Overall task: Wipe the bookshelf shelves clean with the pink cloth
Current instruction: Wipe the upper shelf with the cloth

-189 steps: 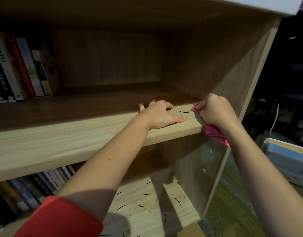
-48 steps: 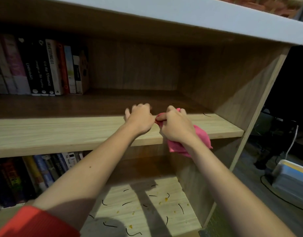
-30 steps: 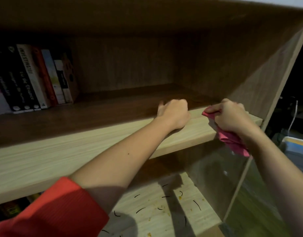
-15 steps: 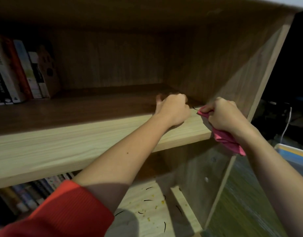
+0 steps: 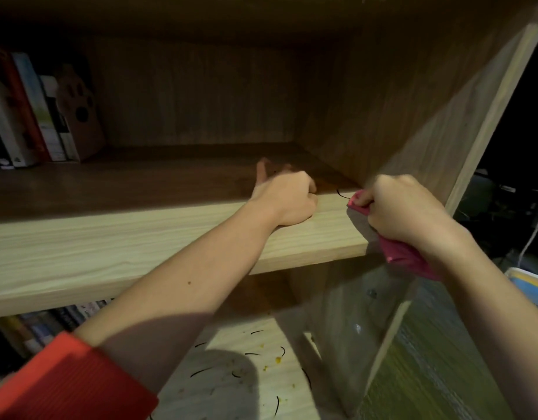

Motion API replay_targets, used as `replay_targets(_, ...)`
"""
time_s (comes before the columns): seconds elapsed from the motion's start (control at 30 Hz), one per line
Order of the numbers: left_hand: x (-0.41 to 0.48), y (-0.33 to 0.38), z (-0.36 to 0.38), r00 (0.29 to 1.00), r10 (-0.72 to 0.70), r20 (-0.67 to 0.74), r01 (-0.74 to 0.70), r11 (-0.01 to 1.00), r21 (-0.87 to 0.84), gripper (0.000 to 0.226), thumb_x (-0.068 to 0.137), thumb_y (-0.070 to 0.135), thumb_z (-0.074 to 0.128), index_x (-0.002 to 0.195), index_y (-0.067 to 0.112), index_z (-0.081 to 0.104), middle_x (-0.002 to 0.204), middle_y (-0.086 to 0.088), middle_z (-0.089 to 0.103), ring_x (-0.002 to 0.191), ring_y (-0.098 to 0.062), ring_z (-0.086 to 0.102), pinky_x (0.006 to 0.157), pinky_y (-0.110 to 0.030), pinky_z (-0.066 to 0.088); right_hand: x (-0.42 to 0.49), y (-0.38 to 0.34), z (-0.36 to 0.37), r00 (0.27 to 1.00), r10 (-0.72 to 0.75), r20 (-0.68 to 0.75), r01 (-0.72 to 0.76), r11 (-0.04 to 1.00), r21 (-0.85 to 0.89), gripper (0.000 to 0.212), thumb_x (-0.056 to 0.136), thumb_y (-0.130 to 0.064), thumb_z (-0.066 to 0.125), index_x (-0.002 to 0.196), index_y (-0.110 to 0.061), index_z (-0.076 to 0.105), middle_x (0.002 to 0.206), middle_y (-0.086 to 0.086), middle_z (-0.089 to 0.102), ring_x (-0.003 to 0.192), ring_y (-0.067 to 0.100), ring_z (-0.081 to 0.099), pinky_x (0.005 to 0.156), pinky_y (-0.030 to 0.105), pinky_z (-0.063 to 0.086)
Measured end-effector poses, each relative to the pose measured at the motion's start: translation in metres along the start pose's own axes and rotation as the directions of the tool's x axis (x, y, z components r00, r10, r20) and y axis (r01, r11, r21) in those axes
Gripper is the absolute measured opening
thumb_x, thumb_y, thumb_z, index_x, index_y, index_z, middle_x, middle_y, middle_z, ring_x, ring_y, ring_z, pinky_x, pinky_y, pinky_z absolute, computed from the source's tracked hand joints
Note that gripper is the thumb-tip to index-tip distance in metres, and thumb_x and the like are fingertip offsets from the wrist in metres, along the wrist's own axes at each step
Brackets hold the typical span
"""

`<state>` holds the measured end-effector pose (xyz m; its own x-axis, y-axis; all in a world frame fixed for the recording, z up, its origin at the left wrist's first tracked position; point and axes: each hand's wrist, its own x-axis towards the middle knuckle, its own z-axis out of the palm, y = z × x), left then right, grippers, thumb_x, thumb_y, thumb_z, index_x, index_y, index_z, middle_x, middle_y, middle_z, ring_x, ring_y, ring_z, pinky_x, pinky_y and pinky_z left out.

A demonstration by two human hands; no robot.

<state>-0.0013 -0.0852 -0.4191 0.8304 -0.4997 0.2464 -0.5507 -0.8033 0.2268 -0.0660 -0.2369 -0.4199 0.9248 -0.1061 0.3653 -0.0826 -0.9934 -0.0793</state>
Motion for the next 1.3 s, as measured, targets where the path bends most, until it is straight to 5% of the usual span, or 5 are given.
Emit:
replay_targets(0.57,0.003,-0.002,0.002,1.000,0.017,-0.024,-0.017,1.000,0.018,0.033,0.096,0.026,0.041,0.125,0.026,0.057,0.130,-0.002,0.054,0.136,-0.019,0.030,0.112,-0.048,-0.009,0.046,-0.010,-0.004,0.976,-0.107,0.189,0.126,0.987,-0.095,0.038,0.089,-0.004,0.048,0.117,-0.022,0.066,0.108,0.007,0.066,0.093,0.027,0.059,0.080,0.041,0.052)
replay_targets(0.73,0.002,-0.002,0.001,1.000,0.018,-0.008,-0.018,1.000,-0.008,0.033,0.096,0.025,0.040,0.123,0.024,0.059,0.124,-0.001,0.057,0.134,-0.019,0.032,0.112,-0.049,-0.008,0.027,-0.002,-0.021,0.950,-0.126,0.285,0.157,0.983,-0.089,0.035,0.090,-0.005,0.046,0.101,-0.025,0.073,0.106,0.002,0.068,0.088,0.022,0.060,0.079,0.040,0.054)
replay_targets(0.97,0.002,-0.002,0.002,1.000,0.008,-0.020,-0.009,0.999,-0.039,0.033,0.096,0.025,0.040,0.123,0.026,0.058,0.124,-0.001,0.057,0.130,-0.019,0.037,0.112,-0.048,-0.006,0.064,-0.016,0.003,0.969,-0.035,0.244,0.080,0.982,-0.173,0.031,0.092,-0.010,0.049,0.119,-0.017,0.060,0.107,0.009,0.062,0.092,0.027,0.057,0.081,0.040,0.051)
replay_targets(1.2,0.001,-0.007,-0.001,0.999,0.043,-0.016,-0.045,0.986,-0.162,0.033,0.096,0.025,0.043,0.127,0.028,0.055,0.131,0.000,0.053,0.130,-0.018,0.039,0.115,-0.049,0.013,0.047,-0.004,-0.001,0.967,-0.105,0.232,0.119,0.992,-0.047,0.038,0.089,-0.002,0.048,0.120,-0.019,0.063,0.109,0.004,0.065,0.086,0.019,0.058,0.074,0.031,0.048)
replay_targets(1.3,-0.007,-0.011,-0.010,0.995,-0.012,-0.098,-0.011,0.974,-0.225,0.028,0.097,0.024,0.042,0.120,0.026,0.057,0.115,-0.002,0.056,0.117,-0.021,0.049,0.110,-0.047,0.027,0.057,-0.011,0.004,0.976,-0.030,0.216,0.050,0.995,-0.086,0.024,0.091,-0.010,0.049,0.112,-0.012,0.061,0.096,0.005,0.060,0.083,0.022,0.054,0.074,0.035,0.047)
